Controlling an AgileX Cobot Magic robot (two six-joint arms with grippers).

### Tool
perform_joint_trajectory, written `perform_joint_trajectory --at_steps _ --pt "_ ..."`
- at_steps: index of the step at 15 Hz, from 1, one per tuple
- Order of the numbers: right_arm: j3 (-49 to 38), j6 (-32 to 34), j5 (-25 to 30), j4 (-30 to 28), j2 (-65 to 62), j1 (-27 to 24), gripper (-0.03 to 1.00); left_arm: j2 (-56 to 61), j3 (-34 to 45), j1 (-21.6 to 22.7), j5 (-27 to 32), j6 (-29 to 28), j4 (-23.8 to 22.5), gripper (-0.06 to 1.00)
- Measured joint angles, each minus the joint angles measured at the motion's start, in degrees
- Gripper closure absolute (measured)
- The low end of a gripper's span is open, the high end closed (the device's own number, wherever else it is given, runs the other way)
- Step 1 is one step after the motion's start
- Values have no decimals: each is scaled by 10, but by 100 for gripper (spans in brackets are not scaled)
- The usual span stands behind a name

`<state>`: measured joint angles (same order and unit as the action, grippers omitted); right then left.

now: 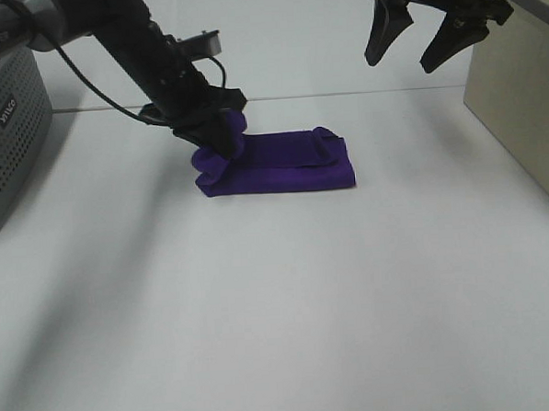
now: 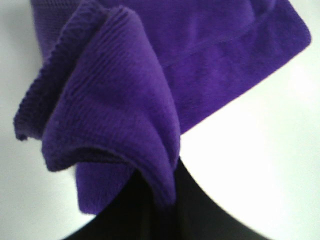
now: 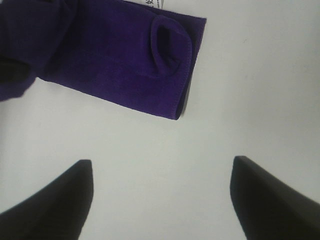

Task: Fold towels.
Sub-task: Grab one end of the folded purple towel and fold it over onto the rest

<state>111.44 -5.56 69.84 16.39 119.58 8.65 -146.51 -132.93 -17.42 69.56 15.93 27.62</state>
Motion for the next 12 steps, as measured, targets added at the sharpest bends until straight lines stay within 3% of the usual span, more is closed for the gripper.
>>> perform_joint_trajectory --at_steps 4,7,12 --pt "0 0 0 11 -24 0 22 -11 0 -42 -38 -11 39 90" --pt "0 0 1 14 -28 0 22 -12 0 -49 -77 -34 84 90" --pt "0 0 1 17 -28 0 22 -12 0 -62 -126 -47 112 90"
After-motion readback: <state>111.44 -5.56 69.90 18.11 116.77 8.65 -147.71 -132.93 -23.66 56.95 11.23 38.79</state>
